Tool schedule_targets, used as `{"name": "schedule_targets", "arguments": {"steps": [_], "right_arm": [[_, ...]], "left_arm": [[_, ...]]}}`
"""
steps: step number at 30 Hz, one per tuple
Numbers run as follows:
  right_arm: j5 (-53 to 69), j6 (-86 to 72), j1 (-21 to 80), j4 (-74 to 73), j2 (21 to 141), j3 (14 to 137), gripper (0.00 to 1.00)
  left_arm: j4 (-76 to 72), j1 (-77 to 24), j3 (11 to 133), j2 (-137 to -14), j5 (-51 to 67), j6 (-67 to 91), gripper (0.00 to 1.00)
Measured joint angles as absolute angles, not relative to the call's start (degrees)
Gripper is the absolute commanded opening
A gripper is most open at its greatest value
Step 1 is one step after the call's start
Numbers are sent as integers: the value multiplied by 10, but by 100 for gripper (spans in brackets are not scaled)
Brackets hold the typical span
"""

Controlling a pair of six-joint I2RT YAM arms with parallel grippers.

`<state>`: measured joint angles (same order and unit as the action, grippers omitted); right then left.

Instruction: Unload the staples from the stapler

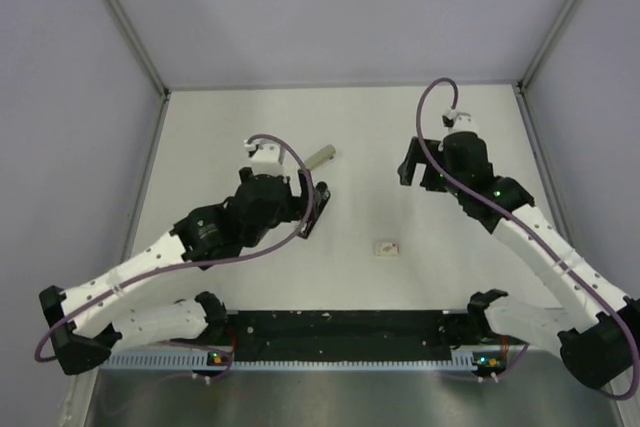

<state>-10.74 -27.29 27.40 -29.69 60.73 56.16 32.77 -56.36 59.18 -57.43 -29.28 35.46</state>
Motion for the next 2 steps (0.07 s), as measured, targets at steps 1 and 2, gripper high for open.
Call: {"name": "schedule_targets", "arguments": {"steps": [1, 2], "right_arm": [[-104, -270, 274, -296, 603, 563, 99], [-102, -267, 274, -296, 598, 564, 99]], "left_arm": [[333, -564, 591, -562, -302, 354, 99], [339, -564, 591, -552, -311, 353, 99]]}}
